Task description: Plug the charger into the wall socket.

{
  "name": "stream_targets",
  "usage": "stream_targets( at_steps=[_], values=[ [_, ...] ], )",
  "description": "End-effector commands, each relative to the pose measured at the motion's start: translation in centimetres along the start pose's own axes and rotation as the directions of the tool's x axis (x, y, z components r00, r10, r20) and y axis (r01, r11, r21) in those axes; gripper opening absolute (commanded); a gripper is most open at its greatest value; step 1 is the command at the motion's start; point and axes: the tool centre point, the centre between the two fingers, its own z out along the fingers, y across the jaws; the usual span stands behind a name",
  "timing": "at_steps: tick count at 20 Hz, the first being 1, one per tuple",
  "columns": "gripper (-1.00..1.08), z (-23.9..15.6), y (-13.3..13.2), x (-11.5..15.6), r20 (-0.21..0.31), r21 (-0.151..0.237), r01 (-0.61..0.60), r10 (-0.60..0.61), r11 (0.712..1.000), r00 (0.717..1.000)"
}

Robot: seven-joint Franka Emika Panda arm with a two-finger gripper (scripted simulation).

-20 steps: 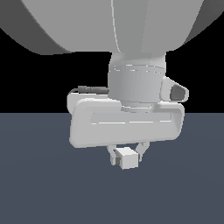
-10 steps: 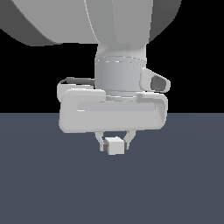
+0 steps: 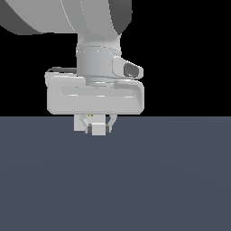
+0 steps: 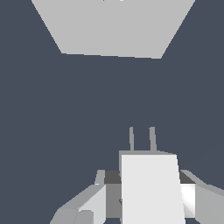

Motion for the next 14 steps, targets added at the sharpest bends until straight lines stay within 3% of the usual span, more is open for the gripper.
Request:
stream_targets(
  at_steps=[1,14],
  values=[
    [-1.0,-0.6,-0.8,1.3,0.0,-0.005,-0.018,0.018,1.0,1.0],
    [-1.0,-2.0,-2.6,4.7,0.002,-0.017,-0.059,0.059,0.998,0.998]
  ],
)
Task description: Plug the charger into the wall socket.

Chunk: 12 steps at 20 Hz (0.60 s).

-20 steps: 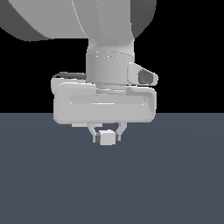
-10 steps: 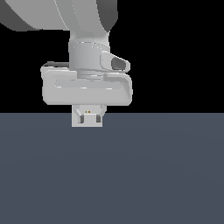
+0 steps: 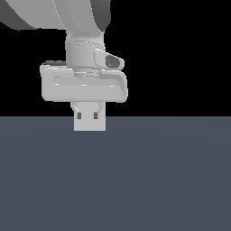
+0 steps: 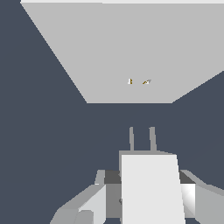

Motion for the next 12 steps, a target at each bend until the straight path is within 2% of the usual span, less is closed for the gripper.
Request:
stream_targets(
  at_steps=[1,12],
  values=[
    [-1.0,0.0,0.0,0.1,0.001,-0.001,-0.002,0.002,1.0,1.0],
    [-1.0,0.3,0.0,1.2,0.0,-0.001,-0.002,0.002,1.0,1.0]
  ],
)
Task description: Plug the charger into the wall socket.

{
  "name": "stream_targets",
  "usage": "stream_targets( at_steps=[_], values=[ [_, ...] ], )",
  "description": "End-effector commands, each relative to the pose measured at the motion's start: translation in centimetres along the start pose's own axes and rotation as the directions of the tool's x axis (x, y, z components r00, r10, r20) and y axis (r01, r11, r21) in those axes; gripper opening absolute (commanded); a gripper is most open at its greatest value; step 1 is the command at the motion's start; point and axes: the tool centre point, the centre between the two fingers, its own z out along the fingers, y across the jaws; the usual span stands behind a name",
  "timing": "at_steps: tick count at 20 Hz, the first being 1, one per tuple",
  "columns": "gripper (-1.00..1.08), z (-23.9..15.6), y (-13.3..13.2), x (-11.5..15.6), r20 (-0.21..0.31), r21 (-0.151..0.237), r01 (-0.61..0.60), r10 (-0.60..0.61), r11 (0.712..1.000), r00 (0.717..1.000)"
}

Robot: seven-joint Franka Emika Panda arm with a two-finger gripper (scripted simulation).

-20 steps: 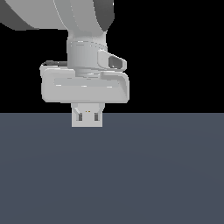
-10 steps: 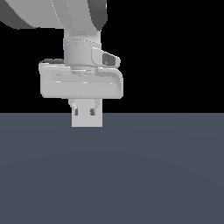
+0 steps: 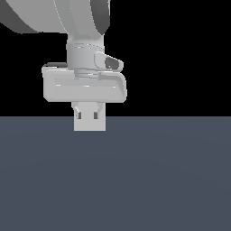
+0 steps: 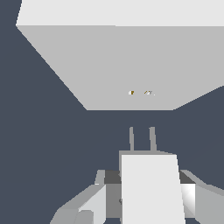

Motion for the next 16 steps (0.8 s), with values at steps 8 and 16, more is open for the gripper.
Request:
stream_targets(
  at_steps=[8,16],
  values=[
    [-1.0,0.8,0.0,3.1,0.0,0.0,-0.001,0.001,1.0,1.0],
    [-1.0,1.0,0.0,4.1,0.0,0.0,-0.001,0.001,1.0,1.0]
  ],
)
